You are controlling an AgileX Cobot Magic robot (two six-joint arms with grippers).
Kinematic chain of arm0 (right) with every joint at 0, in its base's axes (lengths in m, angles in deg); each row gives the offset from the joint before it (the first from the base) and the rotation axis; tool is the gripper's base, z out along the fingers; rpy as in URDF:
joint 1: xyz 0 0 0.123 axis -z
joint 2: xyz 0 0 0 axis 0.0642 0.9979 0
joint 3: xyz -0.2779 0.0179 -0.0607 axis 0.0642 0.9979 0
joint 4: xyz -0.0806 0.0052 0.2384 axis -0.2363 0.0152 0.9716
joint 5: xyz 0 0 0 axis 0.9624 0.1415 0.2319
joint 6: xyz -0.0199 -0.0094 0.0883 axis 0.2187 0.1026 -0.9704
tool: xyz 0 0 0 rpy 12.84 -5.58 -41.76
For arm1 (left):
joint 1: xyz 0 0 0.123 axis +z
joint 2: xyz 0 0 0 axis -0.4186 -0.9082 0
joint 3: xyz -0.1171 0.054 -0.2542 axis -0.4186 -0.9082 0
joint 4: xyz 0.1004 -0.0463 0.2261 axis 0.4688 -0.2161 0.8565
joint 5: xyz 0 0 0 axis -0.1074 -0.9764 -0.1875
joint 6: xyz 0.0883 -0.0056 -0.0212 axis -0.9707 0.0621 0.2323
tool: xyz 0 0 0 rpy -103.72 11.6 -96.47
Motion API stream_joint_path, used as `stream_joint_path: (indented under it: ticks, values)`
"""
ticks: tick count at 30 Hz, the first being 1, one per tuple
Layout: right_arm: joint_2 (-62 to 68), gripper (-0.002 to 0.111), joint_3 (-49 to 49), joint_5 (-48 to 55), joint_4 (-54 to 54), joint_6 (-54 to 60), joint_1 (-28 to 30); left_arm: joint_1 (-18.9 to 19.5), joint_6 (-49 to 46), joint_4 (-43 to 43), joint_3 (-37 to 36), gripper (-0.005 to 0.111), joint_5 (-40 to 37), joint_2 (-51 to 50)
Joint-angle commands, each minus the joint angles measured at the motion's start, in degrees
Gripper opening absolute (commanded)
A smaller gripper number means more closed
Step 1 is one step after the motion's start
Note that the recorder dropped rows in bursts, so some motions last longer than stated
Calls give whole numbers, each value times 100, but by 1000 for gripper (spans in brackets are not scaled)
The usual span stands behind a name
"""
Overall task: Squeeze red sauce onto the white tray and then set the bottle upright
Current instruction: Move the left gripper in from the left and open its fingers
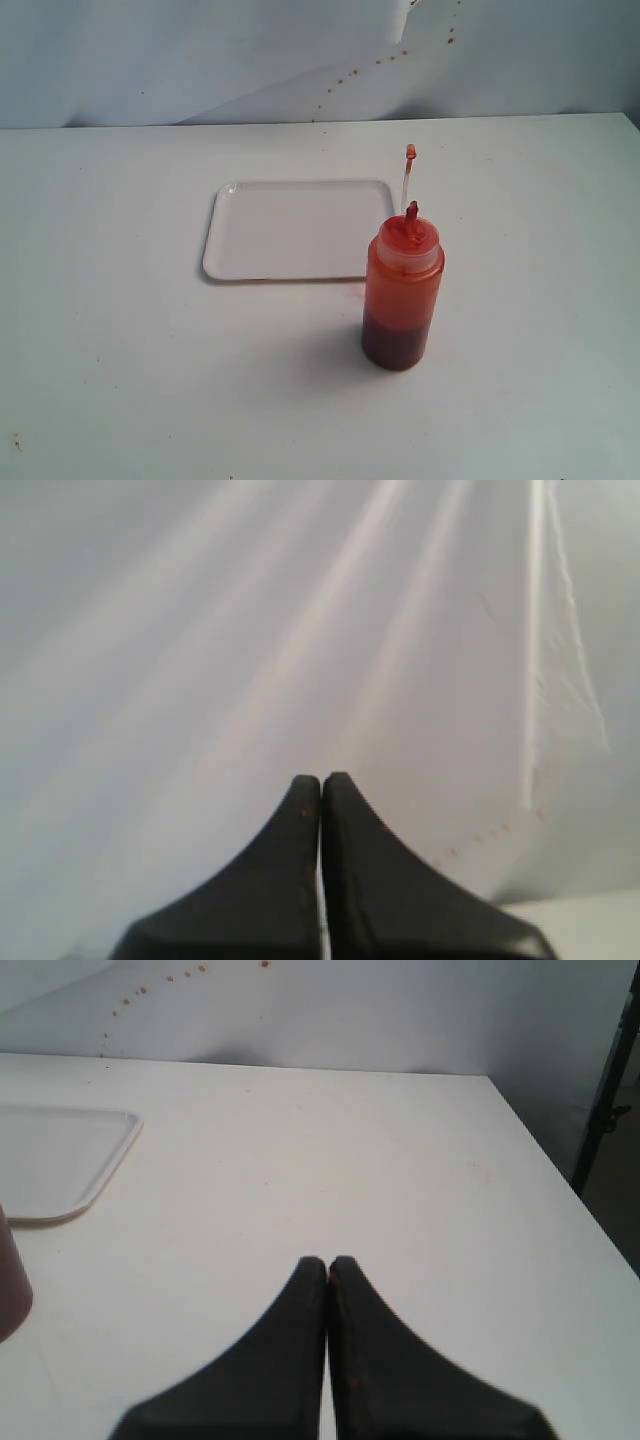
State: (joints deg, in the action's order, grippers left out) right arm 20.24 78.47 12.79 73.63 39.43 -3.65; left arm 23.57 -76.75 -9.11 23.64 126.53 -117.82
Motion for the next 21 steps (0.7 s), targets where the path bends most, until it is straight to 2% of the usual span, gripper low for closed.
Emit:
stream_joint_path:
  ticks: [1, 2, 5, 7, 10, 16, 21]
  values:
    - [-16, 0, 15, -4, -50, 16, -3, -12, 89, 934, 62, 2, 1538, -1801]
    - [-16, 0, 15, -4, -50, 16, -3, -12, -17, 934, 62, 2, 1780, -2107]
    - [-16, 0, 15, -4, -50, 16, -3, -12, -501, 928, 234, 2, 1780, -3056]
    - [-16, 0, 15, -4, -50, 16, -3, -12, -952, 928, 535, 2, 1780, -3682]
    - [-16, 0, 15, -4, -50, 16, -3, -12, -998, 1003, 1130, 2, 1780, -4520]
    - [-16, 0, 15, -4, -50, 16, -3, -12, -994, 2392, 1954, 2, 1780, -5776]
    - [-16, 0, 15, -4, -50, 16, -3, -12, -1120, 3265, 2134, 2, 1780, -6217]
